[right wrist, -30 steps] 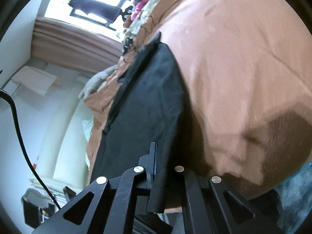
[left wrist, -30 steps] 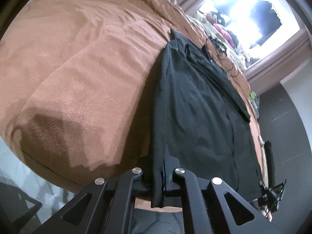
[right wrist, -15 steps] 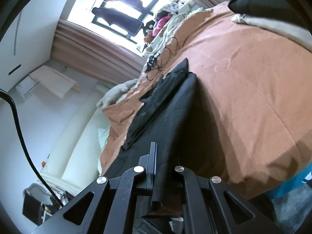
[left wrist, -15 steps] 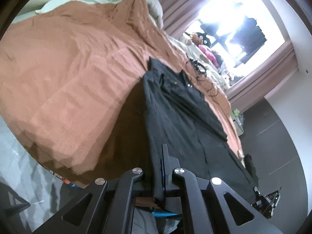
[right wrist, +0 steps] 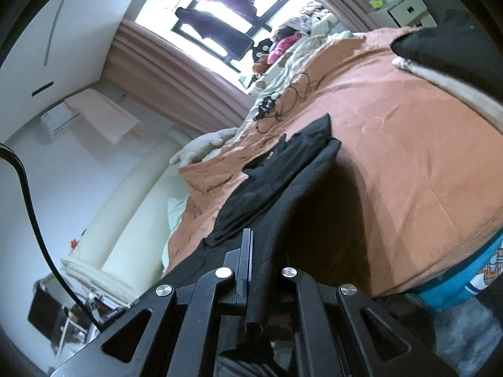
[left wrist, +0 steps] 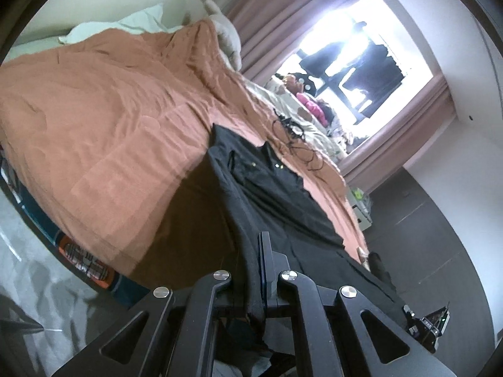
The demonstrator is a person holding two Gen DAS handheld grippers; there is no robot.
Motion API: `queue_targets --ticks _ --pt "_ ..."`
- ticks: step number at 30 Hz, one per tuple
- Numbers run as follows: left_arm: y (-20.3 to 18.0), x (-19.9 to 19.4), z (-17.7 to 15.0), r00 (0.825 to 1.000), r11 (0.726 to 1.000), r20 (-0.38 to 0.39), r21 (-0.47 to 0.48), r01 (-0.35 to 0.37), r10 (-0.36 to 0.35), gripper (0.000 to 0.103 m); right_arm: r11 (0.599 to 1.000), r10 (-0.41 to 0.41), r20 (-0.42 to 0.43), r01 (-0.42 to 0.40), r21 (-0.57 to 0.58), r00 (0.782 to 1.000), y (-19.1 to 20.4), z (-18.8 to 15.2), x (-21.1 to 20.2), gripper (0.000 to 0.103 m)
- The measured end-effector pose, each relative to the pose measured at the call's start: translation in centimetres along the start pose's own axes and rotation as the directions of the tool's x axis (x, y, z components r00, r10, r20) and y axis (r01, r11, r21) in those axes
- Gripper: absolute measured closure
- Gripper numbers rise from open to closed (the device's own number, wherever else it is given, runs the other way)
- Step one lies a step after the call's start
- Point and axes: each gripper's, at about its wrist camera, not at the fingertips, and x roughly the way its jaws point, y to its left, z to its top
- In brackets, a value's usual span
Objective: Fold large clothes
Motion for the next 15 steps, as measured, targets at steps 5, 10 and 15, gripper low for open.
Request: queue_targets --ticks 5,10,15 --pt "-0.9 -3.0 -1.5 0.999 1.000 0.025 0.021 0.019 -0.020 0.099 1.000 0.010 0.006 -0.010 -0.021 1.000 0.6 -1.5 -2.8 0.100" --pt "-1.2 -5.3 -3.1 0.998 0.999 0.045 0.040 0.036 -0.038 0.099 0.999 0.011 0.000 -0.010 -0.050 1.000 1.3 -2.8 -5.0 0.100" --pt "-1.1 -7.1 -4.9 0.997 0.998 0.060 0.042 0.050 -0.053 0.099 0.998 0.013 -0.010 -0.014 -0.065 1.000 1.5 -4.1 -6.5 0.100"
